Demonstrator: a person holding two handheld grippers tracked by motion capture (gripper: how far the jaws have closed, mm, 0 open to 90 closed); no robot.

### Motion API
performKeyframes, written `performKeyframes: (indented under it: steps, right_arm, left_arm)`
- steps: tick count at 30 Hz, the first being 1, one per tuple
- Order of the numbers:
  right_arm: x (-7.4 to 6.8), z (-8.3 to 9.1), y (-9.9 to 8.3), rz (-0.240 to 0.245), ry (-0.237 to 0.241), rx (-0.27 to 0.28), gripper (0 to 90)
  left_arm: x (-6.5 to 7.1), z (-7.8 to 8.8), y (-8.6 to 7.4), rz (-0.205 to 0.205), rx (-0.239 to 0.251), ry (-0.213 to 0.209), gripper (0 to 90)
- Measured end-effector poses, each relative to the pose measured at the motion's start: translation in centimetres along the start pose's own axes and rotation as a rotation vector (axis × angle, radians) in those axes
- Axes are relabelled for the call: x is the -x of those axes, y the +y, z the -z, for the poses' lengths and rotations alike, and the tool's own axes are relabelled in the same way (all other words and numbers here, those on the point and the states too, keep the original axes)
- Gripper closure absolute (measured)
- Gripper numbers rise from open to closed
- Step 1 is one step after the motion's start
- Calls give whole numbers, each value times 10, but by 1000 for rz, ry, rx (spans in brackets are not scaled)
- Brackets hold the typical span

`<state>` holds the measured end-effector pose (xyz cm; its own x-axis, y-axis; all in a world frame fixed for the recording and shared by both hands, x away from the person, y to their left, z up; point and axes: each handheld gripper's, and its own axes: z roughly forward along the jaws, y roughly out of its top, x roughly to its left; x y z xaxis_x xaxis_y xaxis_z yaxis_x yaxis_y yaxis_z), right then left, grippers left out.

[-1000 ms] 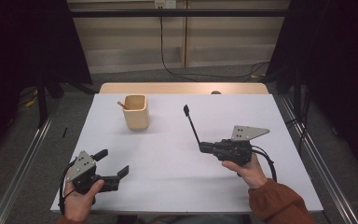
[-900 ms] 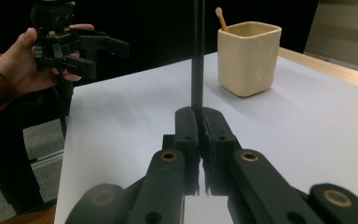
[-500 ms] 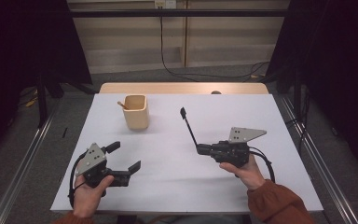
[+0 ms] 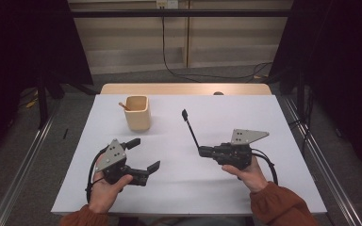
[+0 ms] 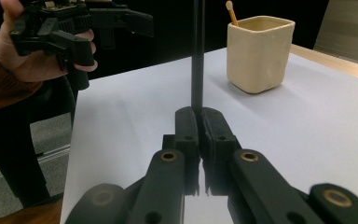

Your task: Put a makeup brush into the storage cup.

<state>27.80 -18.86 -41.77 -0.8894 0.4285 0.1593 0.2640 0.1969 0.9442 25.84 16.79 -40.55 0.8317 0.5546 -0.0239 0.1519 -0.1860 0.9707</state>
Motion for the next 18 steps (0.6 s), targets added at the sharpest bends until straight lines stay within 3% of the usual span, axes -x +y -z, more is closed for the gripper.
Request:
performKeyframes:
  steps: [6, 10, 15, 18]
  right_arm:
    - [-1, 0, -1, 1, 4, -6, 860]
    - [0, 0, -2, 0, 5, -7, 860]
    - [0, 0, -2, -3, 9, -5, 860]
    - [-1, -2, -2, -3, 13, -4, 860]
  left_arm:
    - [9, -15, 8, -12, -7, -24, 10]
    - [14, -23, 13, 0, -3, -61, 11]
    - [20, -34, 23, 7, 2, -79, 25]
    - [24, -42, 29, -19, 2, -87, 30]
